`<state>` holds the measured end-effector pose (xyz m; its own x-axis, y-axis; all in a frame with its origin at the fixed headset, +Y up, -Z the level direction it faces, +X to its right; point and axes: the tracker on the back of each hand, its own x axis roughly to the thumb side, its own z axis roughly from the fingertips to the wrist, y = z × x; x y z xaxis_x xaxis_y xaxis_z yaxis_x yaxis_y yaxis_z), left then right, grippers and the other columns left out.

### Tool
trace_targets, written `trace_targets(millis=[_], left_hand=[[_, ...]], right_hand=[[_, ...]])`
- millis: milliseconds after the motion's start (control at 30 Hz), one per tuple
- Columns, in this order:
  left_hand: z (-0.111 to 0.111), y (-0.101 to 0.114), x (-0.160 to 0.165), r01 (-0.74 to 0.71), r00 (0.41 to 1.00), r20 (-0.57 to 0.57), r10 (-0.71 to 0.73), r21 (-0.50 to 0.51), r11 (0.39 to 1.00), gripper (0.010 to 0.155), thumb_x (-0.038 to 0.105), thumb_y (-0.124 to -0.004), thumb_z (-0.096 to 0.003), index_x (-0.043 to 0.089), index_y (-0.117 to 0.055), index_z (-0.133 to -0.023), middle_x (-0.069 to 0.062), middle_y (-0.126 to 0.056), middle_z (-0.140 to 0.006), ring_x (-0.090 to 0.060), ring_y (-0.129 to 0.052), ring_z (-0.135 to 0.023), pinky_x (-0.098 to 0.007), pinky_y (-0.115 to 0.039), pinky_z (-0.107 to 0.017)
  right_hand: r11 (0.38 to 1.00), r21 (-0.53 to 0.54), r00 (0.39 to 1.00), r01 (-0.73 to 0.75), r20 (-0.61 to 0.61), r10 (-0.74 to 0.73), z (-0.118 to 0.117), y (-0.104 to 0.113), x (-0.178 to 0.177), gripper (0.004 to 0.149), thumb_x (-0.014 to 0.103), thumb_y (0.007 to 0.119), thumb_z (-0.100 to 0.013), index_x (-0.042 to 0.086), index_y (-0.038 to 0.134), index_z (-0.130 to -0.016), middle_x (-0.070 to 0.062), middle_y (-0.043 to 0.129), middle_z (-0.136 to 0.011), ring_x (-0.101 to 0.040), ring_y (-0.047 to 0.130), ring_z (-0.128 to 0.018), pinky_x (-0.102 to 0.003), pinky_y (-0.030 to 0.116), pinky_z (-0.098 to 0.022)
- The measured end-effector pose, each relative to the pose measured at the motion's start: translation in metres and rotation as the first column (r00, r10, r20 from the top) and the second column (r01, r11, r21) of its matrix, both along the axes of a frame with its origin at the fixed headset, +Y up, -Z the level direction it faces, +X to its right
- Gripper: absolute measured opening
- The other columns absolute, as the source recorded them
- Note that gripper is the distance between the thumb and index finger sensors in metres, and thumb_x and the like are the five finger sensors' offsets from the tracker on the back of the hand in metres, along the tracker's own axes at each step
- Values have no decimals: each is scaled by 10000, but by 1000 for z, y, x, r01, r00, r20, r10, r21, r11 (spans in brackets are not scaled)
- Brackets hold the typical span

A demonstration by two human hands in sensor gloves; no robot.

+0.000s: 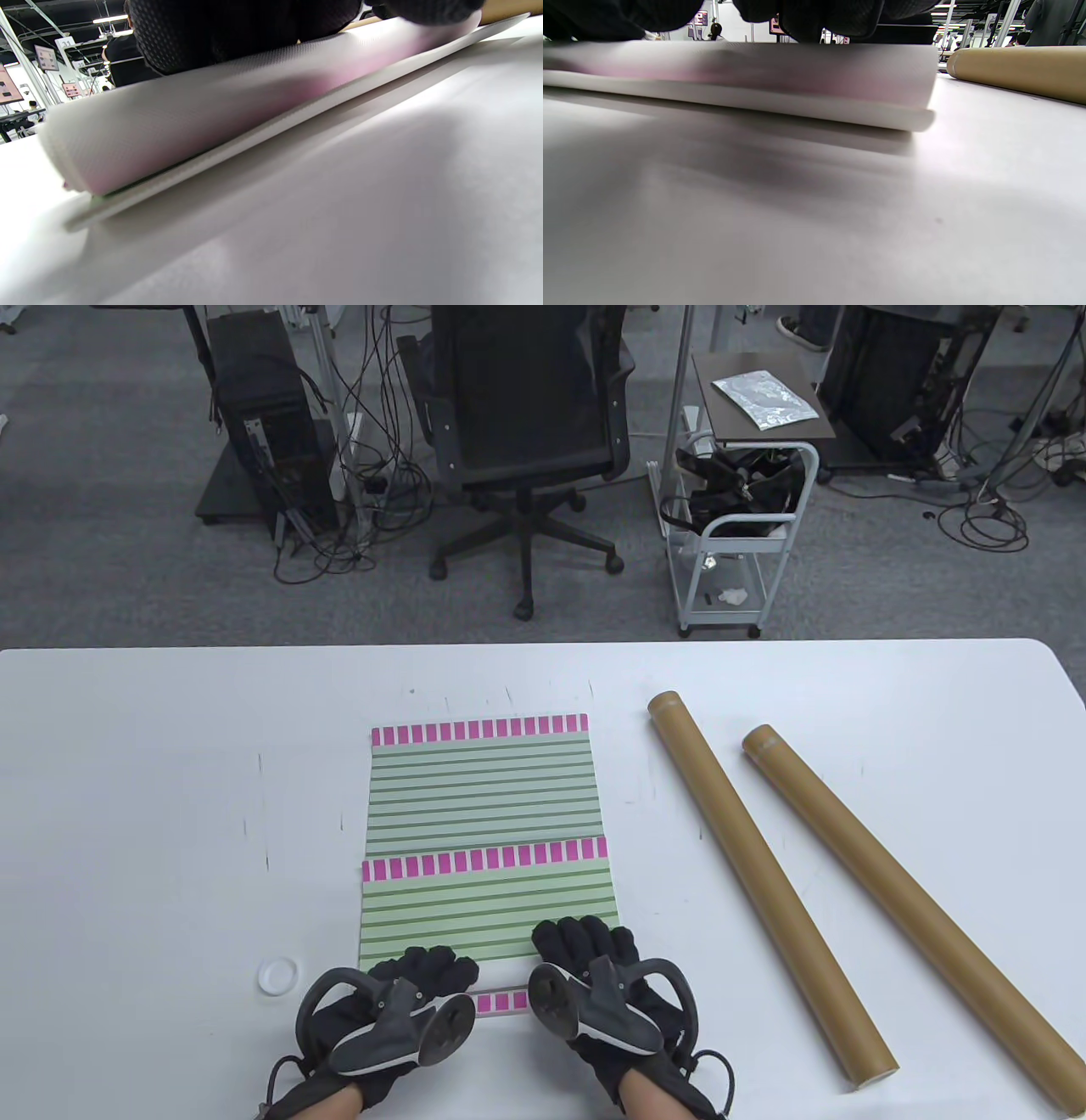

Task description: Roll up mouse pads and store in mailing tubes

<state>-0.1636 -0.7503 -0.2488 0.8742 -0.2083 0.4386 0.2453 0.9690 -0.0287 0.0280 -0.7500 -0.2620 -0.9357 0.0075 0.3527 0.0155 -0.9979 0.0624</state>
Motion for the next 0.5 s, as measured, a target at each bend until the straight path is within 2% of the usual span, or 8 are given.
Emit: trace_targets(millis=[133, 300, 433, 500], left_hand=[[-2, -4, -1, 13, 1000, -10, -13, -16, 1000, 697, 584, -658, -377, 354, -547, -1025, 21, -681, -1090, -242, -767, -986, -372, -747, -706], [-3, -4, -2, -18, 1000, -5, 17, -30, 999, 715, 587, -656, -377, 337, -546, -1038, -20, -641, -1112, -284, -748, -998, -407, -734, -714], [-2, 10, -1, -157, 987, -40, 158, 25, 987, 694, 580, -649, -388, 334, -549, -1029, -15, -647, -1094, -259, -785, -961, -390, -751, -697], [1, 11, 2, -167, 986, -23, 168, 19, 986, 686, 579, -649, -387, 334, -568, -1023, -14, -672, -1082, -256, -800, -951, -389, -760, -690]], right_hand=[[1000, -1, 1000, -12, -20, 12, 1, 1, -2, 661, 474, 636, -465, 232, 527, -1070, -80, 592, -1108, -378, 599, -985, -560, 538, -719], [999, -12, 999, -40, -21, 40, 1, -4, -4, 672, 476, 636, -466, 226, 503, -1076, -86, 551, -1121, -387, 572, -995, -563, 542, -717], [997, -47, 998, -55, -14, 54, -1, -5, -4, 687, 475, 637, -470, 226, 464, -1087, -86, 516, -1134, -391, 541, -1008, -574, 555, -707], [997, -58, 999, -52, -9, 51, -1, -6, -4, 693, 473, 636, -472, 222, 451, -1090, -89, 497, -1140, -394, 522, -1014, -577, 537, -711]])
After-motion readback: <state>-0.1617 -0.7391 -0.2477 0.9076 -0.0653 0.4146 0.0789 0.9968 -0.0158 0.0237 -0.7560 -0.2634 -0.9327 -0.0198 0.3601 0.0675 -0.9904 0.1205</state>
